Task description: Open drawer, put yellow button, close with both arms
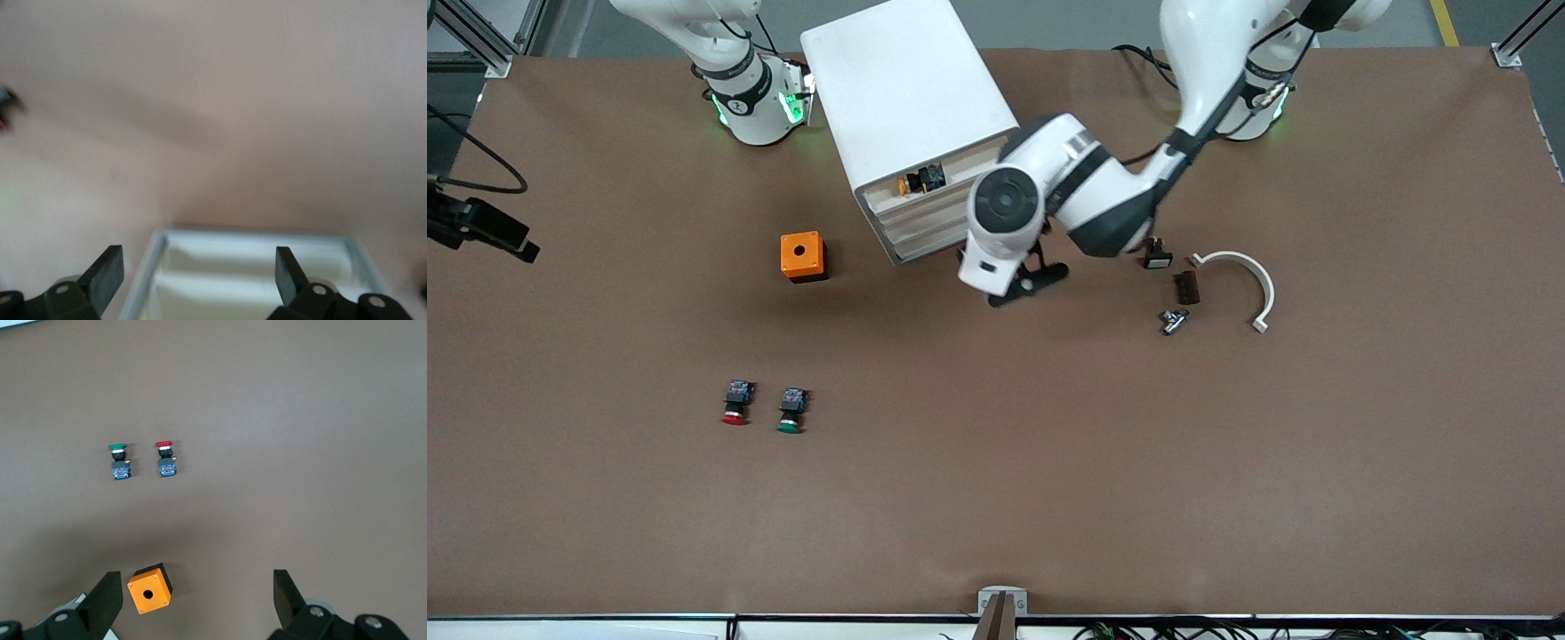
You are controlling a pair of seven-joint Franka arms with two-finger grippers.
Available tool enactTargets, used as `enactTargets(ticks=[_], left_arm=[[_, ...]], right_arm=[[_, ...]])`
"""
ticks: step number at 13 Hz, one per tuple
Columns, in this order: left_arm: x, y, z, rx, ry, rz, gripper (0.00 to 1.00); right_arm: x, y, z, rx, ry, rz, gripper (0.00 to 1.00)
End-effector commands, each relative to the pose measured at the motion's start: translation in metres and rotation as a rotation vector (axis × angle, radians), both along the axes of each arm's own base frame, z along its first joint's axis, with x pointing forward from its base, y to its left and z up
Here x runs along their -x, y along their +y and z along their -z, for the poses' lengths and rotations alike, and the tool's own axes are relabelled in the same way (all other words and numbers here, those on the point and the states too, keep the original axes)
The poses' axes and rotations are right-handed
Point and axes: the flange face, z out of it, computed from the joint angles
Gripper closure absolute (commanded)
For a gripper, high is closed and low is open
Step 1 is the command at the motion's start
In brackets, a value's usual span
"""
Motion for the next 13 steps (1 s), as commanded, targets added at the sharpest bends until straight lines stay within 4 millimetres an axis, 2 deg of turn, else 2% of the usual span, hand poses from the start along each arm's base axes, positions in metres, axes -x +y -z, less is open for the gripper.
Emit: enactTargets(ticks=[1, 4, 6, 7, 8, 9, 11, 13], left_arm=[[-0.019, 0.023, -0.016, -0.069, -0.098, 0.01, 0.0], [-0.054, 0.071, -0.064, -0.087, -0.206, -0.049, 0.0], [-0.073, 0.109, -0.105, -0.079, -0.27, -0.096, 0.0], [-0.082, 0.126, -0.118, -0.074, -0.288, -0.11, 0.0], [-0.086, 0.139, -0.133, -0.067, -0.308, -0.103, 0.0], [-0.093, 0.156, -0.144, -0.061, -0.324, -0.087, 0.0], [-0.105, 0.204, -0.186, -0.061, -0.389, -0.035, 0.0], [-0.102, 0.242, -0.225, -0.067, -0.417, -0.01, 0.0]], right_arm=[[0.023, -0.002, -0.007, 0.017, -0.024, -0.009, 0.0], [0.032, -0.001, -0.011, 0.014, -0.035, -0.029, 0.0], [0.03, -0.004, -0.013, 0.013, -0.039, -0.026, 0.0], [0.029, -0.008, -0.015, 0.013, -0.046, -0.02, 0.0], [0.025, -0.007, -0.024, 0.016, -0.064, -0.013, 0.0], [0.016, -0.01, -0.021, 0.016, -0.058, -0.012, 0.0], [0.001, -0.012, -0.016, 0.018, -0.054, -0.015, 0.0], [-0.015, -0.014, -0.016, 0.027, -0.058, -0.018, 0.0]])
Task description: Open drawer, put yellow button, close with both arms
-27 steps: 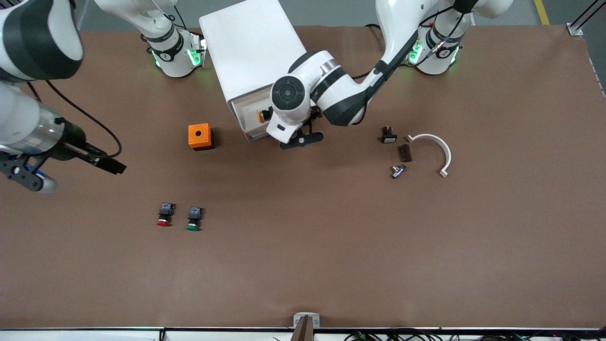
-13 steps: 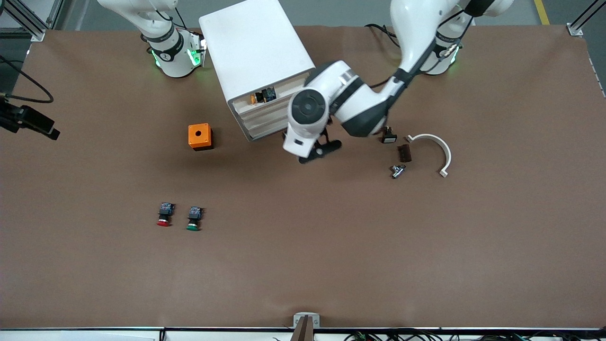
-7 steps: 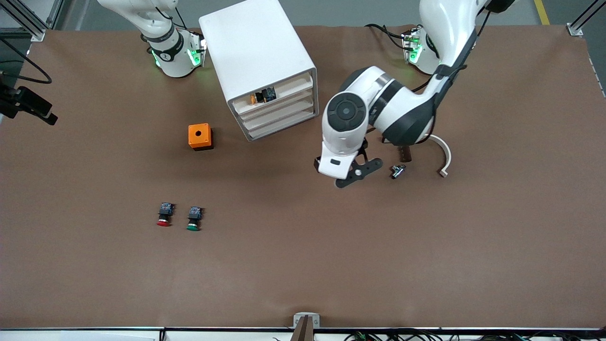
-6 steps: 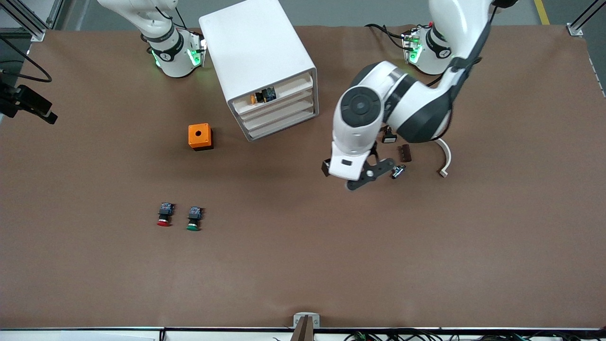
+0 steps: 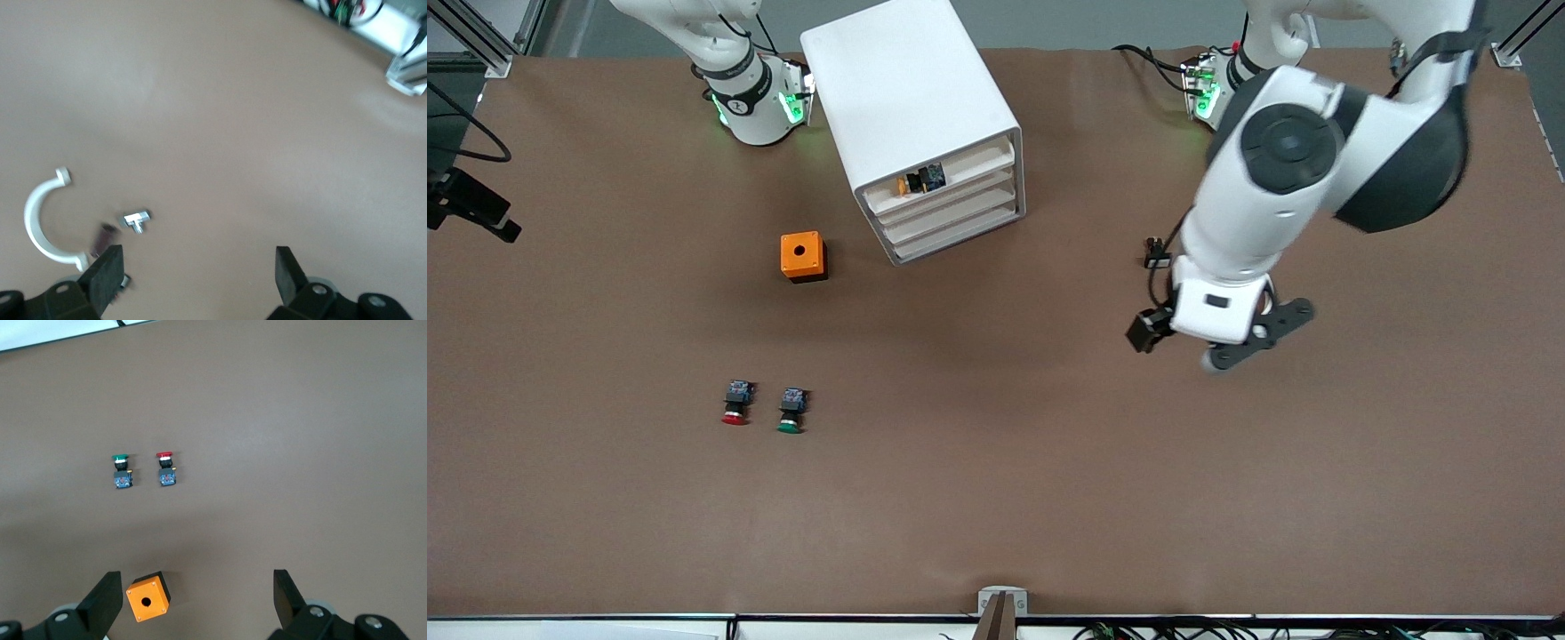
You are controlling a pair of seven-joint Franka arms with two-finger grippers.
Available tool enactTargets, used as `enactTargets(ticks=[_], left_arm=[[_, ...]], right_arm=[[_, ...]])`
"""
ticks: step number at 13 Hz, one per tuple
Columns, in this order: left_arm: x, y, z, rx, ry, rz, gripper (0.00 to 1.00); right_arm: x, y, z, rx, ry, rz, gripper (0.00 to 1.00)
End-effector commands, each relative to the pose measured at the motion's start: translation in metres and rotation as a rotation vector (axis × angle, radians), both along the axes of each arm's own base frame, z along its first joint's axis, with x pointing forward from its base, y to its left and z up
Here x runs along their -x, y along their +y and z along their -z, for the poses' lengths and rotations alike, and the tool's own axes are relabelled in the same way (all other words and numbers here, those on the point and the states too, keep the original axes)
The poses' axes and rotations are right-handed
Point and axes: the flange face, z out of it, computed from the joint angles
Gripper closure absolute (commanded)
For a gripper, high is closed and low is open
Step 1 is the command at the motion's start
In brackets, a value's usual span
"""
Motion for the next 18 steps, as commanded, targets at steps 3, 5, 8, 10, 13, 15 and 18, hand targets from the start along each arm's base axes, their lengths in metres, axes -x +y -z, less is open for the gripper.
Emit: enactTargets(ticks=[3, 5, 8, 10, 13, 15, 18], left_arm=[[0.022, 0.084, -0.078, -0.078, -0.025, 0.046, 0.0], [0.029, 0.115, -0.095, -0.093, 0.0, 0.103, 0.0], [0.037, 0.155, -0.113, -0.098, 0.017, 0.211, 0.0], [0.049, 0.178, -0.127, -0.105, 0.011, 0.299, 0.0], [0.068, 0.215, -0.136, -0.047, 0.024, 0.36, 0.0], [0.075, 0.22, -0.131, -0.04, 0.043, 0.366, 0.0], [0.086, 0.236, -0.127, -0.03, 0.054, 0.417, 0.0]], right_arm=[[-0.032, -0.006, -0.002, 0.021, -0.005, -0.009, 0.0], [-0.031, -0.002, 0.0, 0.019, 0.006, -0.015, 0.0], [-0.027, -0.005, 0.0, 0.017, 0.02, -0.017, 0.0], [-0.025, -0.006, 0.001, 0.017, 0.021, -0.017, 0.0], [-0.025, -0.007, 0.0, 0.016, 0.02, -0.015, 0.0], [-0.024, -0.007, -0.002, 0.014, 0.017, -0.016, 0.0], [-0.024, -0.006, -0.003, 0.006, 0.012, -0.018, 0.0]])
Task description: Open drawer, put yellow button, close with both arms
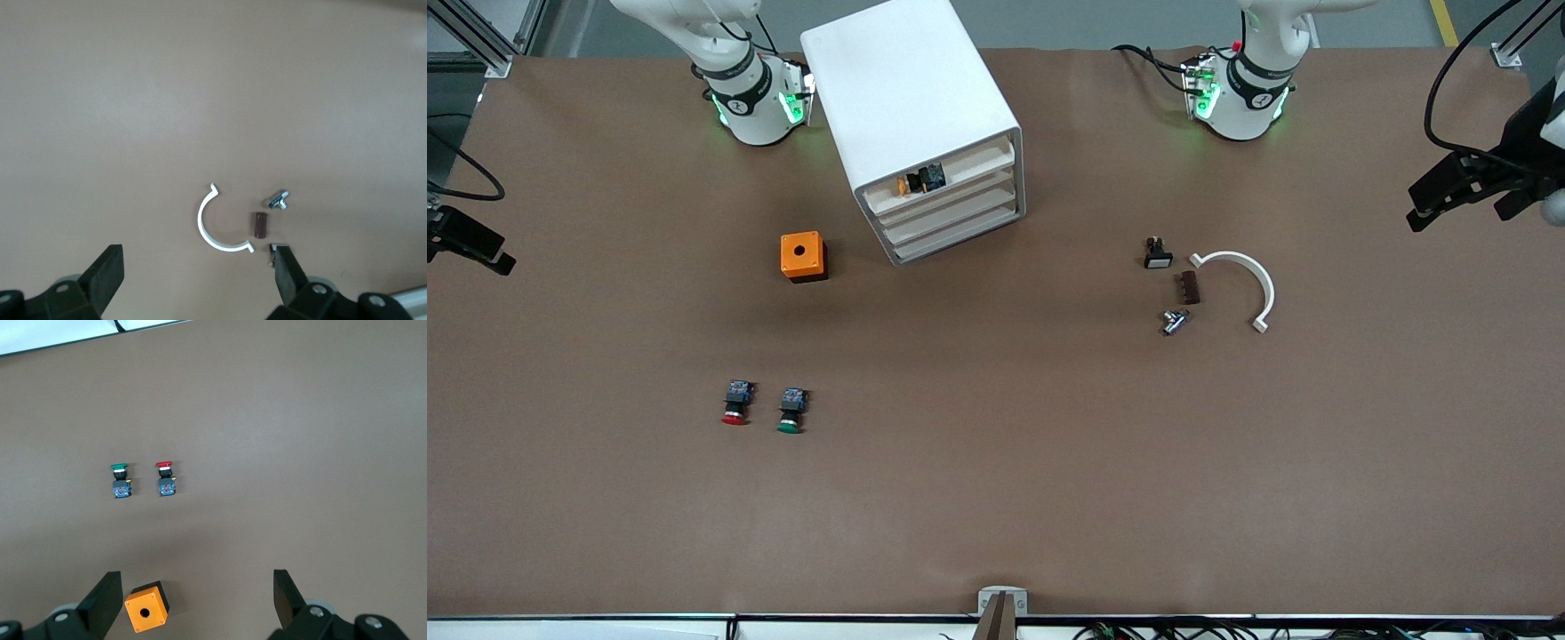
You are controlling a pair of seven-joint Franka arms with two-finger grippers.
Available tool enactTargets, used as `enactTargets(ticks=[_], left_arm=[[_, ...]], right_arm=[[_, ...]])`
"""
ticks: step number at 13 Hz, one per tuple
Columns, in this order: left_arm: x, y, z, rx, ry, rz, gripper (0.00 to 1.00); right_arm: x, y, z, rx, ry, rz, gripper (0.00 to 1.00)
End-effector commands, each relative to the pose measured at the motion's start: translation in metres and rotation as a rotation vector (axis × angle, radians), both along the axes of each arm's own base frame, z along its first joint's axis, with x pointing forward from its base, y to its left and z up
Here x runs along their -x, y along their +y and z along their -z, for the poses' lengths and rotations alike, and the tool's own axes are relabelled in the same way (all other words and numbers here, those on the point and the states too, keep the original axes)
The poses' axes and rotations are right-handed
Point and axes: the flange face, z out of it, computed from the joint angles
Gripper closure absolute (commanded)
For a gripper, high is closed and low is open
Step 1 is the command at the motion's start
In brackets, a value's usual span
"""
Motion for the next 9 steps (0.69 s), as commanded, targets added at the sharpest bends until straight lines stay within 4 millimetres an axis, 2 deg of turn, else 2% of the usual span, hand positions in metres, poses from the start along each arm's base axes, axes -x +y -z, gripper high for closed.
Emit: enactTargets(ticks=[1, 3, 9], left_arm=[[0.0145, 0.0099, 0.0005, 0.016, 0.006, 0.032, 0.0], [0.0136, 0.0102, 0.0022, 0.012, 0.01, 0.031, 0.0], [0.0117, 0.0057, 0.0027, 0.001, 0.015, 0.059, 0.0]], right_arm=[[0.0046, -0.0047, -0.0084, 0.0, -0.004, -0.006, 0.0], [0.0066, -0.0106, -0.0097, 0.0, -0.003, 0.005, 0.0], [0.0131, -0.0091, -0.0133, -0.002, 0.013, 0.002, 0.0]])
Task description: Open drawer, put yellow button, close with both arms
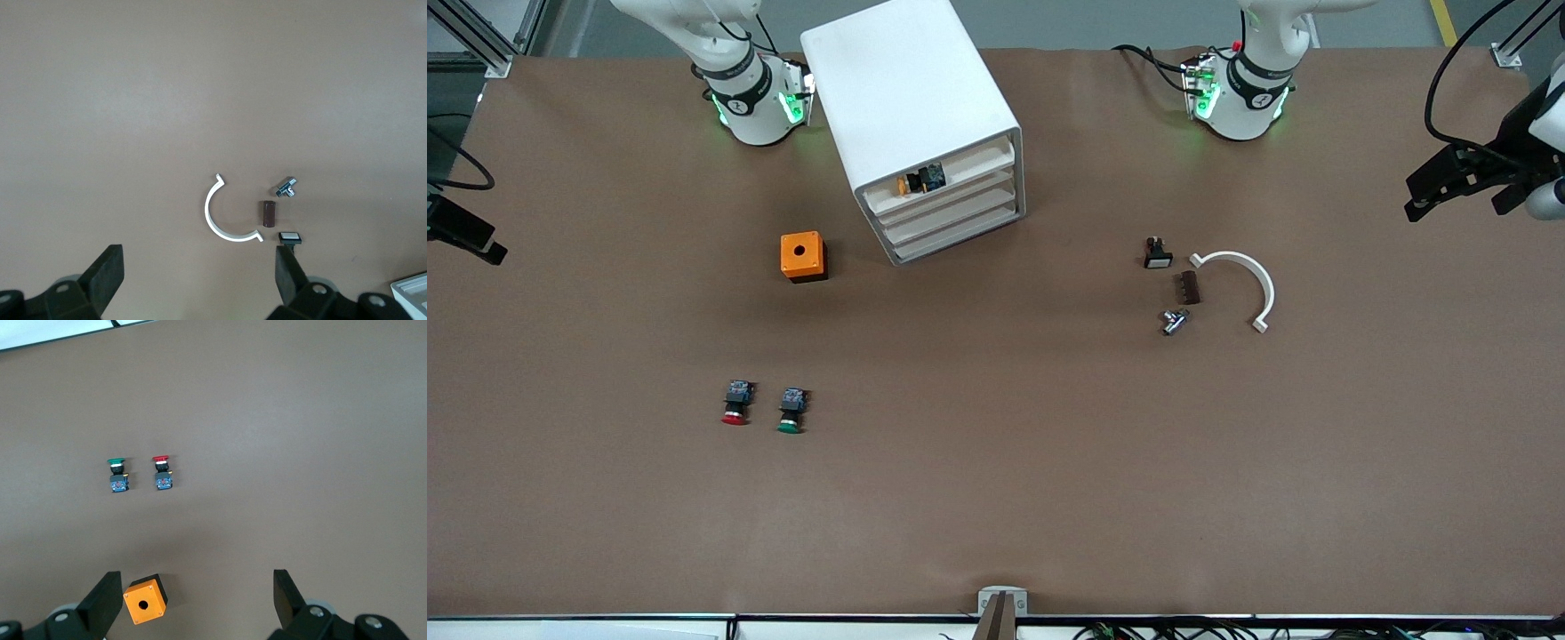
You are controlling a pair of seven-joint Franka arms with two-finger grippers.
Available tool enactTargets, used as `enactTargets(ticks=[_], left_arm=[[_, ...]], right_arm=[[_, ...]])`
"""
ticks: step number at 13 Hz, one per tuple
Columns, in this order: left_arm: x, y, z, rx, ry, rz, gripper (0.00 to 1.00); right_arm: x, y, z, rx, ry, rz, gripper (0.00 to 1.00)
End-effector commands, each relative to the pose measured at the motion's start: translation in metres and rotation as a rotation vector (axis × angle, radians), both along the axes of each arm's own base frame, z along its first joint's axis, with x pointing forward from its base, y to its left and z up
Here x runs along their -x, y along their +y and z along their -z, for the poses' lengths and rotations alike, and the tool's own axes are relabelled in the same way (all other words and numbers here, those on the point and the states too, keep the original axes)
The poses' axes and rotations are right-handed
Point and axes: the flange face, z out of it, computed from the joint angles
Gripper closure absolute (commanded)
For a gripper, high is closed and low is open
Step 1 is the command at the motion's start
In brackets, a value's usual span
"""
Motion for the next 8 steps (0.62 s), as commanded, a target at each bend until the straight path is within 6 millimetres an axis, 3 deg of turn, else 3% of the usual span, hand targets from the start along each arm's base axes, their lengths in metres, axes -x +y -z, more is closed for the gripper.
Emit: enactTargets(ticks=[1, 8], left_arm=[[0.006, -0.001, -0.004, 0.002, -0.005, 0.026, 0.0], [0.018, 0.005, -0.003, -0.002, 0.011, 0.07, 0.0]], right_arm=[[0.006, -0.003, -0.007, -0.001, -0.002, -0.008, 0.0], [0.007, -0.005, -0.006, -0.001, 0.007, -0.02, 0.0]])
